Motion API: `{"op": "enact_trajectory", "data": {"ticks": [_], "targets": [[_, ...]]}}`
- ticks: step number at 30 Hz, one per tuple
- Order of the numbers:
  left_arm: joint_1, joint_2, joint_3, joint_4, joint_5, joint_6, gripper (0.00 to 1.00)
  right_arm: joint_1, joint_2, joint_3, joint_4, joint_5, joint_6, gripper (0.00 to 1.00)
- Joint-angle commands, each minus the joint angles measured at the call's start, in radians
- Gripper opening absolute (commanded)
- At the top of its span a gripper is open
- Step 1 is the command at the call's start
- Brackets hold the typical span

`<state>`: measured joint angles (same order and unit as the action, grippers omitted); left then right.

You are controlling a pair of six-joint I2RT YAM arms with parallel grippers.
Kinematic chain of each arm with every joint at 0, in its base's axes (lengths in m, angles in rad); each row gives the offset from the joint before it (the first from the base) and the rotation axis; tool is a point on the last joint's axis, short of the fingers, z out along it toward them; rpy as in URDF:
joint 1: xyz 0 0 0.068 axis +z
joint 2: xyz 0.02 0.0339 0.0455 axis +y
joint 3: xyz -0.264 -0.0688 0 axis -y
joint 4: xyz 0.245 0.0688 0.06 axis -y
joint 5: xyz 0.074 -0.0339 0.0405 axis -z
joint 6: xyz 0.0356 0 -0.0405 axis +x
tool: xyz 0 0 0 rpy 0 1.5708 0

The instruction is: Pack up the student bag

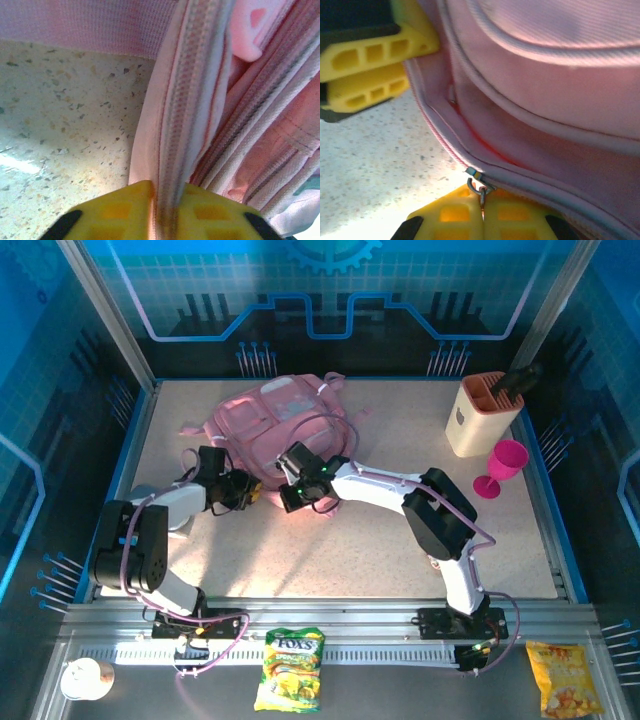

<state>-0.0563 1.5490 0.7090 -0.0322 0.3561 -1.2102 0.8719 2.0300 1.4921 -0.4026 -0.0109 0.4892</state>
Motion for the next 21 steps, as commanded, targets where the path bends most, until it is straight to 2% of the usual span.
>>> {"op": "enact_trajectory", "data": {"ticks": [1, 7, 12, 16, 21], "targets": [[0.005, 0.023, 0.041, 0.014, -0.008, 0.012, 0.11, 0.004, -0.08, -0.048, -0.06, 0.137, -0.013, 0.0], [0.037, 0.021, 0.059, -0.004, -0.004, 0.037, 0.02, -0.063, -0.187, -0.142, -0.076, 0.274, -0.035, 0.0], [0.044, 0.011, 0.06, -0.011, 0.0, 0.05, 0.01, -0.125, -0.205, -0.159, -0.112, 0.331, -0.036, 0.0], [0.043, 0.019, 0.058, -0.002, 0.019, 0.05, 0.01, -0.129, -0.175, -0.12, -0.121, 0.28, -0.099, 0.1], [0.044, 0.025, 0.063, 0.009, 0.037, 0.05, 0.01, -0.126, -0.09, -0.042, -0.17, 0.216, -0.101, 0.18]]}}
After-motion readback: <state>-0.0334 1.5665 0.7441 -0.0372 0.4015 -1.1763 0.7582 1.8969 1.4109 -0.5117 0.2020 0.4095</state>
